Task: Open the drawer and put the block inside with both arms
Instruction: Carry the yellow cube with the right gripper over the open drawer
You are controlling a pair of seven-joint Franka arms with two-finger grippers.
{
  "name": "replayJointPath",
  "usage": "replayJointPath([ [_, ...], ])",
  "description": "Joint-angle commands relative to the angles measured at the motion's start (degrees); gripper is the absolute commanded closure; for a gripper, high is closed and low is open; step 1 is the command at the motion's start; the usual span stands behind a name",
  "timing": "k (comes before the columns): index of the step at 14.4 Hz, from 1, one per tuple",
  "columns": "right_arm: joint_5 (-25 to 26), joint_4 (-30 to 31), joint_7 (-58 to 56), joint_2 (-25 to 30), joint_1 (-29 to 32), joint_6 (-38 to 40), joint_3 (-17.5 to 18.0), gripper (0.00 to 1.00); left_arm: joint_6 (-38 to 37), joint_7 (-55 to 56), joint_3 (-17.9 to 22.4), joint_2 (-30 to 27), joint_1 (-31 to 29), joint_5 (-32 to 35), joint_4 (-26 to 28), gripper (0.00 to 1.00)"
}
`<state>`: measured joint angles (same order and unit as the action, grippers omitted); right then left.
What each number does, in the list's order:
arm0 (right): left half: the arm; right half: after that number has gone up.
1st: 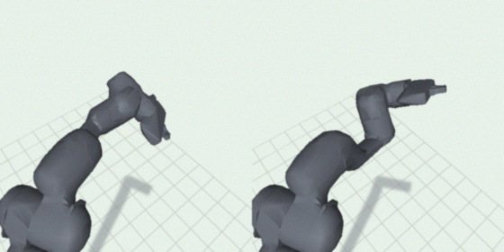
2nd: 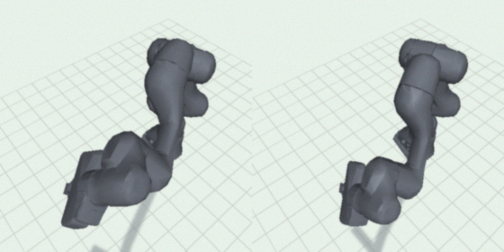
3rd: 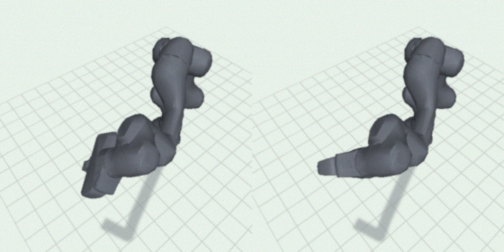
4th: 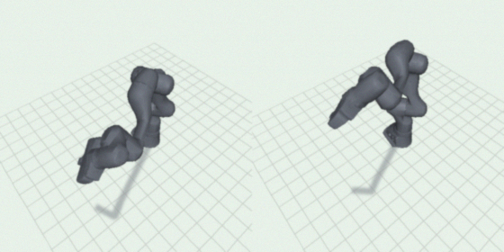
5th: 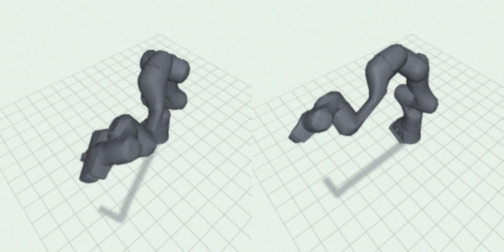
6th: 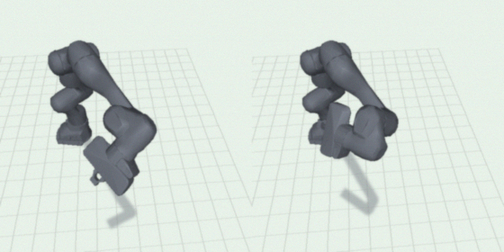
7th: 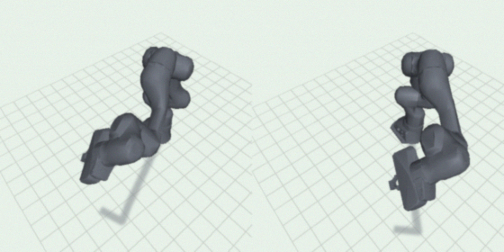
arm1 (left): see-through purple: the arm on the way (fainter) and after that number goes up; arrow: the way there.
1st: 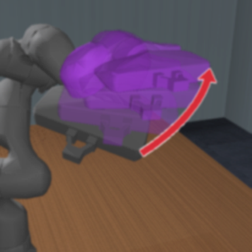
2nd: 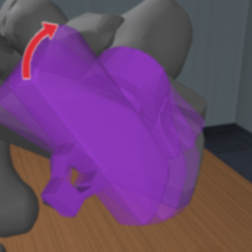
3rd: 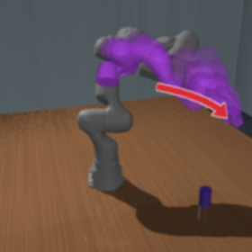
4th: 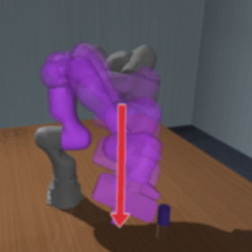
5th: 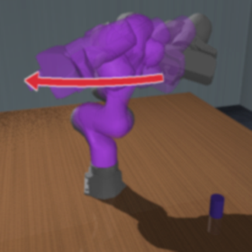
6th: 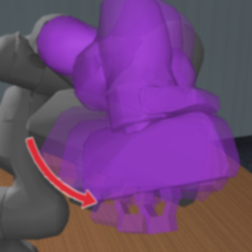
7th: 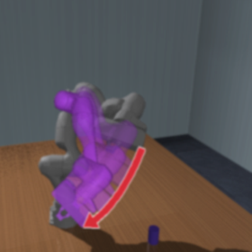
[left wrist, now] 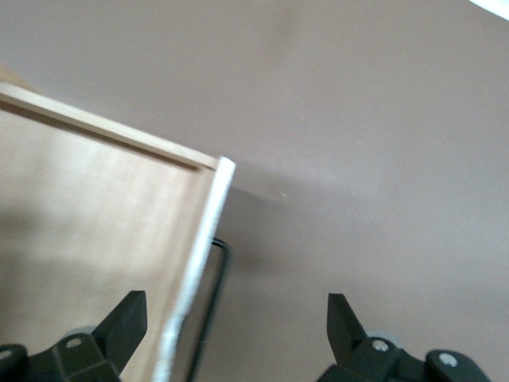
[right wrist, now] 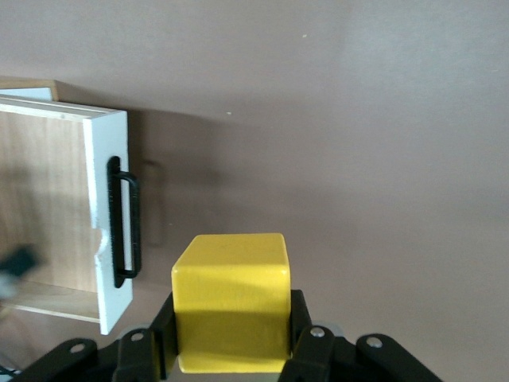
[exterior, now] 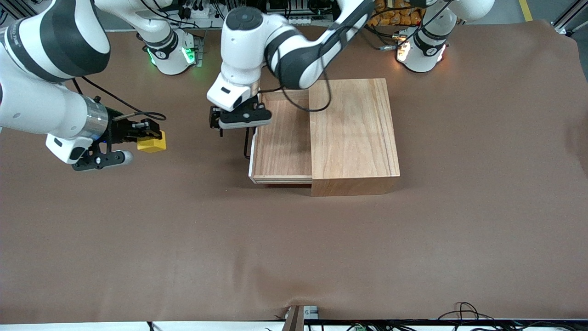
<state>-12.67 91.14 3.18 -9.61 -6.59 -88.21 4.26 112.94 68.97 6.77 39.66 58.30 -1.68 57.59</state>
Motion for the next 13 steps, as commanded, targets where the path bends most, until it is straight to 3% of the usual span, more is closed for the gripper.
replayJointPath([
  [1, -1.2, 1.2, 4.6, 1.3, -3.3, -0.9, -0.3, 0.93, -11.5, -7.2, -0.3, -7.5, -5.4, 0.1, 3.0, 0.0],
  [6, -1.2, 1.3, 19.2, 0.4, -15.1, -6.1, -0.3, 0.93, -28.8, -17.6, 0.0, -15.5, -20.5, 2.0, 3.2, 0.0],
  [8, -1.1, 2.1, 24.9, -0.3, -20.3, -9.0, -0.3, 0.93, -32.0, -24.9, -0.1, -16.9, -27.2, 3.3, 3.3, 0.0],
  [13, -1.1, 10.6, 33.5, -0.7, -30.0, -23.1, -0.3, 0.93, -34.1, -43.2, -0.4, -22.0, -42.2, 2.7, 5.9, 0.0],
])
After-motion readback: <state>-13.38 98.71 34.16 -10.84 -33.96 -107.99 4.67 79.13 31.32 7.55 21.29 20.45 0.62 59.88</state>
